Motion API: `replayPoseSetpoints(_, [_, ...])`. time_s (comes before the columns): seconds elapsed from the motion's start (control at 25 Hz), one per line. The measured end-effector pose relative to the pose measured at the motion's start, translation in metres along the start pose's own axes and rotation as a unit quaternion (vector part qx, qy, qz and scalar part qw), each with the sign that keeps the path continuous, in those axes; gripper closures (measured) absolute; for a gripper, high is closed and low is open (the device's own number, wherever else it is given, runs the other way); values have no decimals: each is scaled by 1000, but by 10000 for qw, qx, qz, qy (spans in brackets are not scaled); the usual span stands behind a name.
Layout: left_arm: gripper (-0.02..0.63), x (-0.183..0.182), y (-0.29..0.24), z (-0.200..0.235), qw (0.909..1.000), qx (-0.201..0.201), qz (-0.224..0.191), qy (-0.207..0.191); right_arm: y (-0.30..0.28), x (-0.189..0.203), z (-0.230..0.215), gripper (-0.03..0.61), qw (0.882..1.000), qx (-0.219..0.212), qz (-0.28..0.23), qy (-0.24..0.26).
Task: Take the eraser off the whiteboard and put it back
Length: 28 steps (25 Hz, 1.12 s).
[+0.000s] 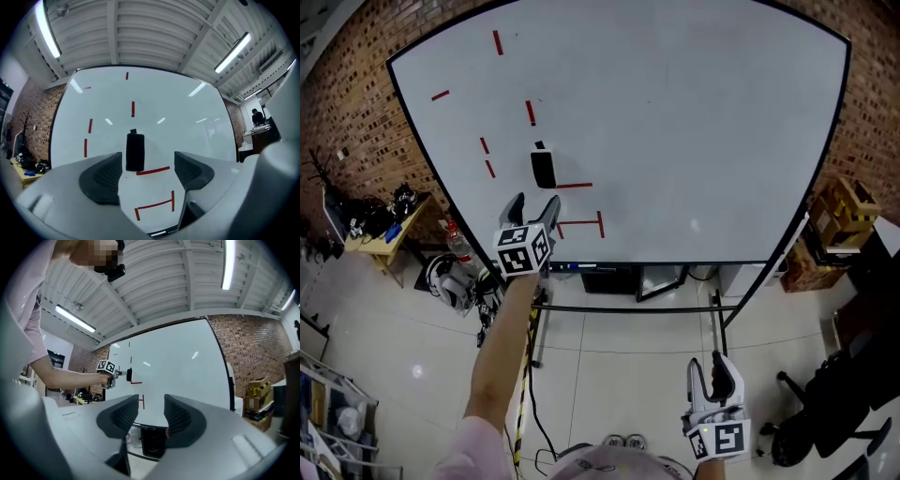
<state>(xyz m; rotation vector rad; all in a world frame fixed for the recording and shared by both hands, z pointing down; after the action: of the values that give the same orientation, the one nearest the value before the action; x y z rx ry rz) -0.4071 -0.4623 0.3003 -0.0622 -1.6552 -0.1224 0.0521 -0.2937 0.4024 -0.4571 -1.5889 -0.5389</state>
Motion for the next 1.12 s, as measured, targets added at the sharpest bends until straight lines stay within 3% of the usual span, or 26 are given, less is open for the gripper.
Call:
replayPoseSetpoints(0.12, [262,4,-44,13,9995,-154,271,99,5,2,-14,415,9997,245,27,-27])
replayPoseSetpoints(0.32, [262,-1,-80,33,9982,-565,207,82,13,18,-21,415,9985,459,303,-38])
replayPoseSetpoints(0.64, [262,1,-121,32,9980,-502,368,55,13,25,-35,414,9963,668,521,-132])
replayPoseSetpoints(0.96, [255,6,-122,35,9985,-540,94,11,16,30,-39,416,9951,730,662,-100])
replayPoseSetpoints(1.0, [261,5,-122,38,9985,-536,125,-6,16,30,-40,417,9949,730,689,-77])
replayPoseSetpoints(1.04, [345,5,-120,41,9985,-522,151,-47,17,31,-41,422,9947,732,714,-67])
replayPoseSetpoints(1.12, [347,4,-116,44,9984,-498,164,-201,18,31,-41,425,9945,733,744,-80])
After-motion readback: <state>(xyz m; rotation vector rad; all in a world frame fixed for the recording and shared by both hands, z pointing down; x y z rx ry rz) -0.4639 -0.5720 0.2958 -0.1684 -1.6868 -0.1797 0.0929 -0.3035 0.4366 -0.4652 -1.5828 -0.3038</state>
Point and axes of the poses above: the fingertips, and each gripper's own axes: y backward along the fingers, z to its left, x out of its underside, the point moved 6 cm from there along y, backward along the fingers, and after that the axes turned 2 degrees about x, right-handed, at the moved point
